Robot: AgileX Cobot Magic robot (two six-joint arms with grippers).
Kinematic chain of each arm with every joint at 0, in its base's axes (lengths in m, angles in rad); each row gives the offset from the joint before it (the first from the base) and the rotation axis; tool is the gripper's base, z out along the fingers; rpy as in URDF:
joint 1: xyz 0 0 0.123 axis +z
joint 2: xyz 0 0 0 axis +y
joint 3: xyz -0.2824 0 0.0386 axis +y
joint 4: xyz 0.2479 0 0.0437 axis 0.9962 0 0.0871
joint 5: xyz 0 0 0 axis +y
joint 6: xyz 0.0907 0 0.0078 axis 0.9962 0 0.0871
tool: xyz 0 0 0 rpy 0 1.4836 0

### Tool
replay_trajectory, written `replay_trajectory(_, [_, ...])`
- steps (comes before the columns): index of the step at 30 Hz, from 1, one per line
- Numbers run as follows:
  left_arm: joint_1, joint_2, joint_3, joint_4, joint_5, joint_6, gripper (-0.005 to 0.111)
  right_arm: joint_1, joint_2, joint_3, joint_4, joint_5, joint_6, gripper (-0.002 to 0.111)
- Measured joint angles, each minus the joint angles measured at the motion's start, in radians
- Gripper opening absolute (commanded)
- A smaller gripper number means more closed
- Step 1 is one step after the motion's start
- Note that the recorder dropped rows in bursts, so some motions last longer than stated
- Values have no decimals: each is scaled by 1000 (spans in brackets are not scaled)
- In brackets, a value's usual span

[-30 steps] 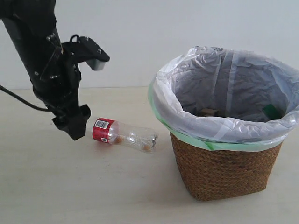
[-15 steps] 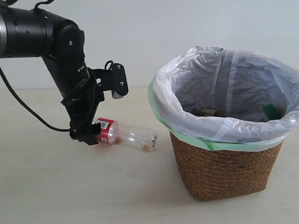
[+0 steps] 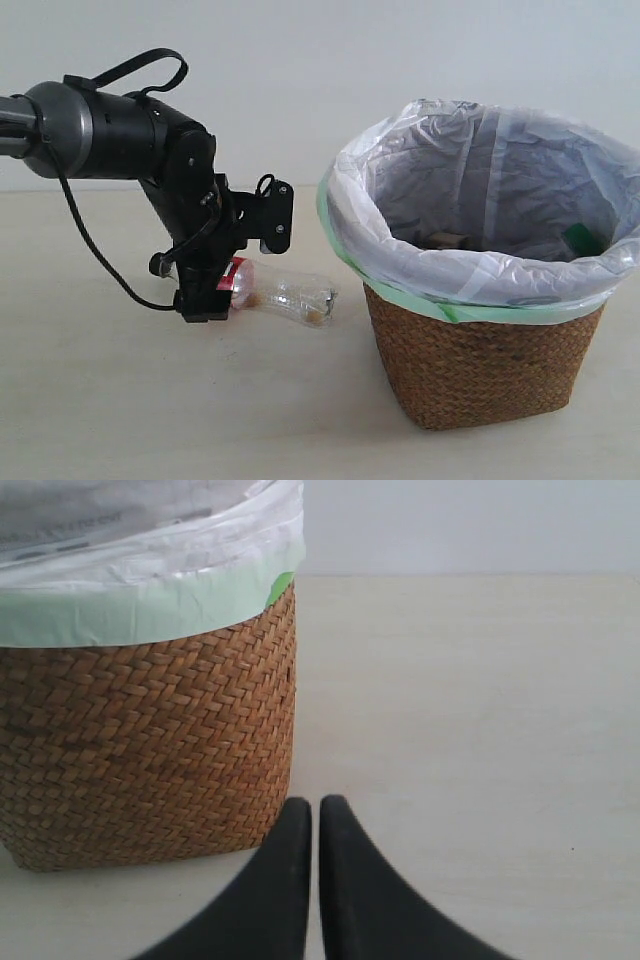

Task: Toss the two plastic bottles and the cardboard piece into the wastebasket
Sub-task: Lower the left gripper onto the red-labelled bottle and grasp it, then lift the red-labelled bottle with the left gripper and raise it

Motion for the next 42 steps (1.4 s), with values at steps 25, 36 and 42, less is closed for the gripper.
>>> replay_trajectory(25, [27, 70, 1, 5, -39, 2, 88, 0, 0, 0, 0, 0, 0, 0])
replay_trajectory(36, [27, 84, 1, 5, 3, -42, 82, 0, 0, 0, 0, 0, 0, 0])
replay_trajectory(42, [27, 84, 1, 5, 53, -72, 51, 0, 0, 0, 0, 0, 0, 0])
